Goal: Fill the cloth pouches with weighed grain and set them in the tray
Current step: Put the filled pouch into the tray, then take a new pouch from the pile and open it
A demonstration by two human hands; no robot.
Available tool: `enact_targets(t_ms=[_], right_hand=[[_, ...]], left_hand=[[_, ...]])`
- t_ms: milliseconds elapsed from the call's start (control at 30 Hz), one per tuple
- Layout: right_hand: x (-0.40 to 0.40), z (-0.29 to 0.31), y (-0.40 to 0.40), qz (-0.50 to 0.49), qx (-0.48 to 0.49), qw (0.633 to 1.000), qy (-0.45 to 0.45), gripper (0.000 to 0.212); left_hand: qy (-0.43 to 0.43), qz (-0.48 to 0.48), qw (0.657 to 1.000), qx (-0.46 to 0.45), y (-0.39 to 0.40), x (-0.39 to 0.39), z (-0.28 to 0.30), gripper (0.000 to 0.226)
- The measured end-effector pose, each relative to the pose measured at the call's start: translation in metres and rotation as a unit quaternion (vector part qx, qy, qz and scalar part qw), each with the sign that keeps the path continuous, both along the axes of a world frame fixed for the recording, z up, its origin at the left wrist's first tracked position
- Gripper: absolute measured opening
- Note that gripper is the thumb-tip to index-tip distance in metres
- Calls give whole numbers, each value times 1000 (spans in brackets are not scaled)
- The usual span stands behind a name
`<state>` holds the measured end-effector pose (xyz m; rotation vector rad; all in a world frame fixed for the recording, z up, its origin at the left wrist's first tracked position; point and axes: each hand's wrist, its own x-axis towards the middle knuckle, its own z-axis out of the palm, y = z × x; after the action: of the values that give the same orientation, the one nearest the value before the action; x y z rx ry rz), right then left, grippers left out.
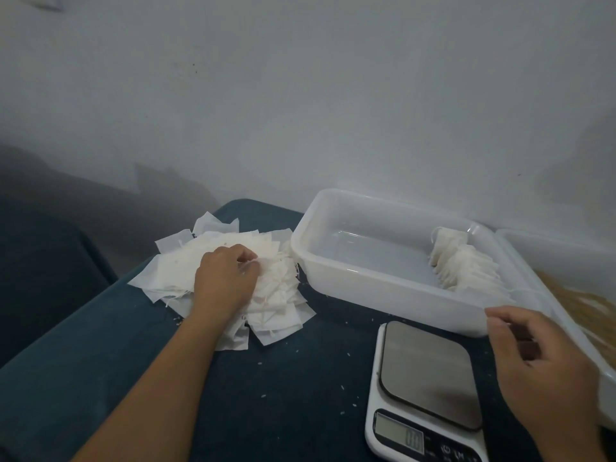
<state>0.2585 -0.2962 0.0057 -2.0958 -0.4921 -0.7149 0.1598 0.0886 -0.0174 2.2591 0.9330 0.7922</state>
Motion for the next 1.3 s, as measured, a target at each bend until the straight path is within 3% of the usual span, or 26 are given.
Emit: enact_targets(t_ms=[267, 367, 467, 500, 633, 833, 1067, 1200, 1300], right_hand=[[-4, 2, 2, 20, 1, 1000, 21, 13], [-5, 3, 3, 24, -4, 999, 27, 13], [-7, 3, 3, 26, -3, 999, 38, 13], [-8, 3, 4, 25, -5, 999, 40, 12], [-8, 2, 5, 25, -6, 999, 44, 13], [-8, 2, 6, 23, -14, 999, 47, 14], [-11, 4, 7, 29, -18, 998, 59, 19], [-14, 7, 8, 41, -11, 996, 76, 22], [-15, 9, 9, 46, -6, 995, 83, 22]], left_hand=[[92, -116, 989, -27, -12, -9, 14, 21], [27, -113, 992, -58, -16, -9, 15, 36], [3, -88, 995, -53, -14, -10, 14, 19], [23, -99, 994, -33, -12, -11, 14, 8], [134, -154, 979, 15, -14, -15, 11, 36], [54, -114, 992, 2, -15, -12, 11, 4], [-13, -81, 997, 1, -20, -12, 16, 17], [-134, -62, 989, -3, -25, -15, 25, 15], [-261, -74, 959, -79, -30, -17, 33, 15]])
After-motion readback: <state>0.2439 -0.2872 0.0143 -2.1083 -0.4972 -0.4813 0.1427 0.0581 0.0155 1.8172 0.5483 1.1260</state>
